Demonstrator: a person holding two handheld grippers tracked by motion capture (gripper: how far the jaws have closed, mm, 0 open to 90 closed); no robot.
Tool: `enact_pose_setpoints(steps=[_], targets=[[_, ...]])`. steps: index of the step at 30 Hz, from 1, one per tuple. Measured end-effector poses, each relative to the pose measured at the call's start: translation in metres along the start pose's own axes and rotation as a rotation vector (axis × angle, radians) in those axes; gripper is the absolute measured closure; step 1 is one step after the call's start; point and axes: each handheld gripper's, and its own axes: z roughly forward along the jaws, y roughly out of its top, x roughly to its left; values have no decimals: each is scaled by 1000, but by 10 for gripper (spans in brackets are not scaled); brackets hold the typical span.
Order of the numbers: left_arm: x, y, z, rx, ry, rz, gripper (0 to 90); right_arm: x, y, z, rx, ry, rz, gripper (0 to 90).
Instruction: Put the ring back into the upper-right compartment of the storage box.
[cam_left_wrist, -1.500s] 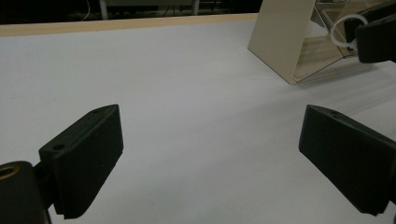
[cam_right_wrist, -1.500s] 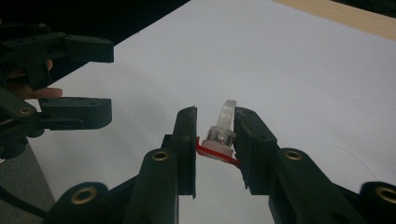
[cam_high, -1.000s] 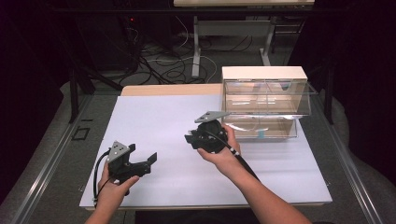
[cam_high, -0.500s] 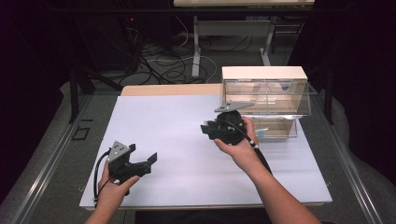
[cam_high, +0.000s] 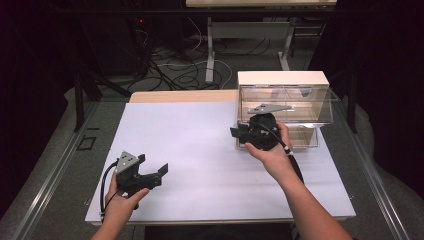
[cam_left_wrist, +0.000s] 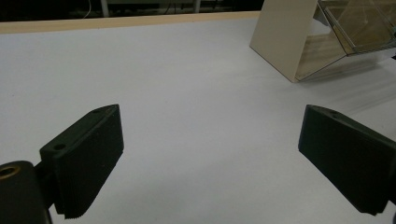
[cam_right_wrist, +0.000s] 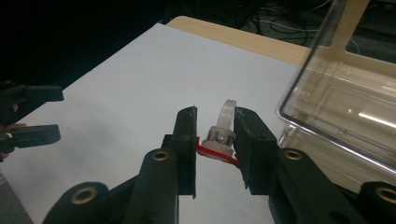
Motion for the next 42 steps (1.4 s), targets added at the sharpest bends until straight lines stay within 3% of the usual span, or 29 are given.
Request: enact_pose_setpoints(steps=[19, 30, 42], targets=[[0, 0, 1, 4, 3, 1, 68, -36, -3, -24, 56, -48, 13, 707], [0, 0, 0, 6, 4, 0, 68, -53, 0, -37, 39, -72, 49, 706], [0, 0, 1, 7, 5, 0, 69, -79, 0, -55, 37, -136, 73, 707]])
